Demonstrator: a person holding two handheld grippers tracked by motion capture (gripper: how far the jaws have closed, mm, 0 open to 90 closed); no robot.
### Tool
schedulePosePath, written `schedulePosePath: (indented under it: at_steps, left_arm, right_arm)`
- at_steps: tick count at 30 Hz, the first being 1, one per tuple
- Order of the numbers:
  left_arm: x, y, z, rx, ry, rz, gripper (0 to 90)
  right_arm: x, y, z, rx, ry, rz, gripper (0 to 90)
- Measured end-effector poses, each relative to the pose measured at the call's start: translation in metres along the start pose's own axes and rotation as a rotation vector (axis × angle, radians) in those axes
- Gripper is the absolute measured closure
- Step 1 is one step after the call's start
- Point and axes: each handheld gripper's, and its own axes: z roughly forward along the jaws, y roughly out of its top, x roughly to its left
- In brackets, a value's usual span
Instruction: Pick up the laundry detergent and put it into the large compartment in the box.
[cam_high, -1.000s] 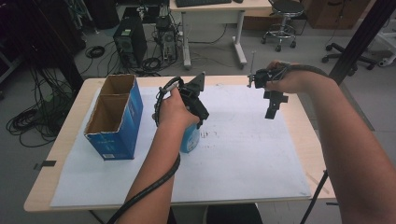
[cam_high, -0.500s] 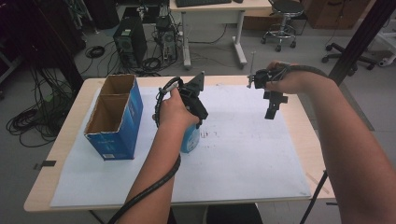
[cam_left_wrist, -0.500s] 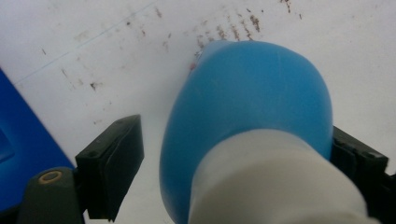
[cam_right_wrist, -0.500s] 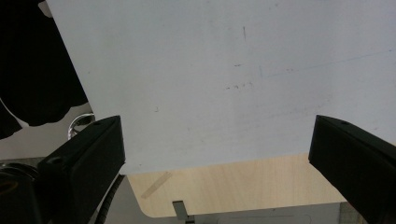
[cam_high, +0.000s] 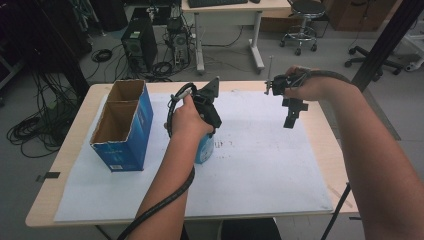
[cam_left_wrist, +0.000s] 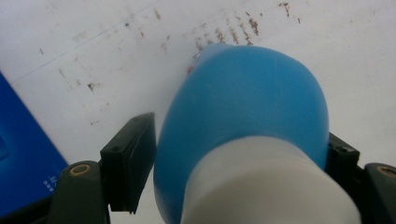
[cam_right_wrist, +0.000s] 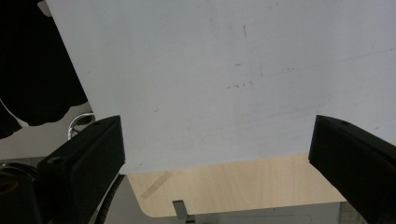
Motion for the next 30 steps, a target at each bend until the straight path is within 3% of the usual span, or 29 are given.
schedulePosePath:
  at_steps: [5, 25, 30]
  left_arm:
    - [-0.001, 0.000, -0.001, -0.002, -0.006, 0.012, 33.8]
    - [-0.004, -0.001, -0.001, -0.023, 0.034, 0.020, 36.0]
    - [-0.002, -0.004, -0.010, -0.010, 0.043, 0.019, 36.1]
  right_arm:
    - [-0.001, -0.001, 0.001, 0.002, 0.001, 0.004, 3.4]
    - [0.000, 0.001, 0.005, 0.001, 0.009, 0.000, 3.4]
    - [0.001, 0.000, 0.003, -0.005, 0.006, 0.001, 3.4]
